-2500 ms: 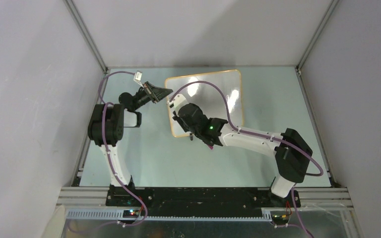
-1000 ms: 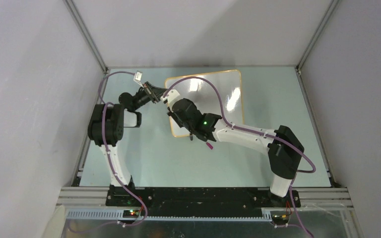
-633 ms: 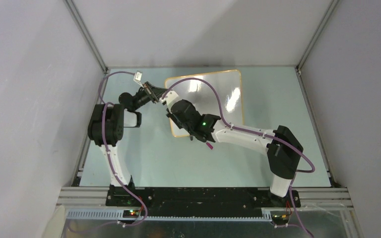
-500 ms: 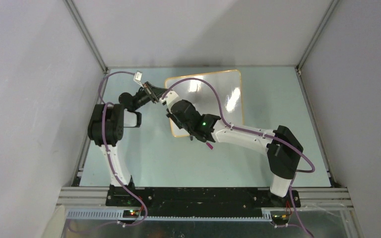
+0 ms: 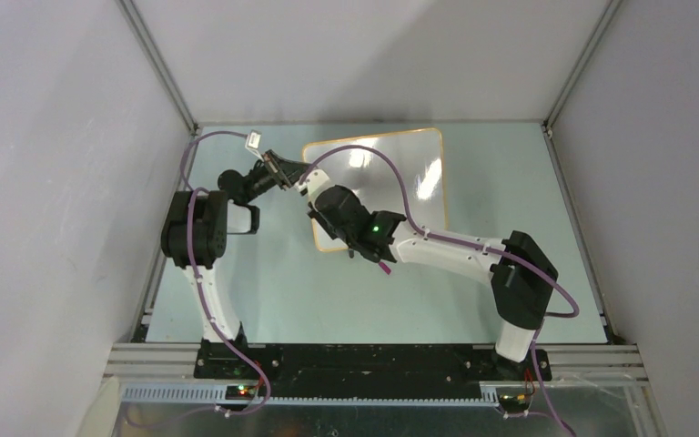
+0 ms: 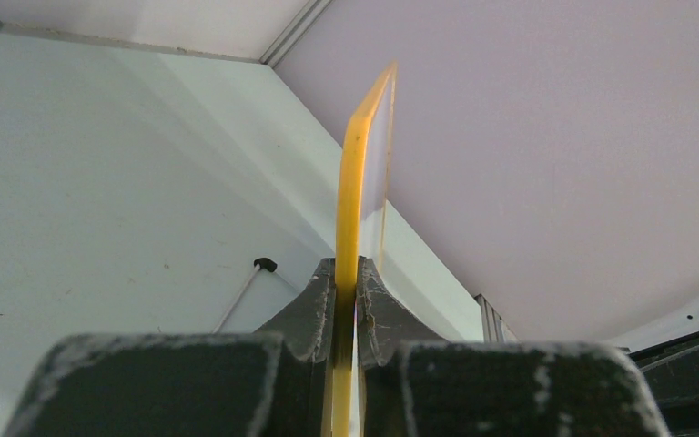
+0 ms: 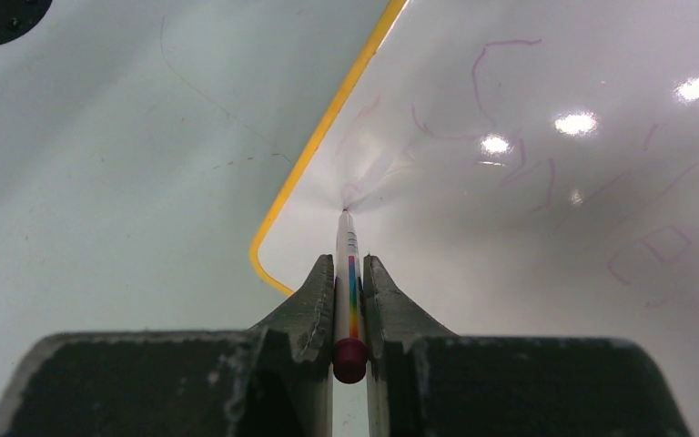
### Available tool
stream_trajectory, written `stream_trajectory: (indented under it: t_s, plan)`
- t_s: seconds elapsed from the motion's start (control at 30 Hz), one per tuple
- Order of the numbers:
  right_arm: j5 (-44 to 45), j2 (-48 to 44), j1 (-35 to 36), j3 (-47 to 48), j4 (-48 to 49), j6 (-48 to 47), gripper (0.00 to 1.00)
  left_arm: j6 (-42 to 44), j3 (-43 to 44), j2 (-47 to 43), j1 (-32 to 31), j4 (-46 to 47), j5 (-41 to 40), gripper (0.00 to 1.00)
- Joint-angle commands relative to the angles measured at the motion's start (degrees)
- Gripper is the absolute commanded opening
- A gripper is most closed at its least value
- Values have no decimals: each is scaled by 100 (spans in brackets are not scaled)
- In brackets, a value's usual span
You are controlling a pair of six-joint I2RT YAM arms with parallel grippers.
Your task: Write a sentence on the whiteboard
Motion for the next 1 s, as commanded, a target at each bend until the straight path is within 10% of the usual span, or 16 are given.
stream_trajectory:
  t_s: [0.0, 0.97]
  plan:
    - [215, -184, -77, -127, -99, 66, 0, 411, -101, -30, -78, 117, 339, 0]
    - [6, 194, 96, 394, -39, -33, 0, 402, -100, -25, -83, 117, 336, 0]
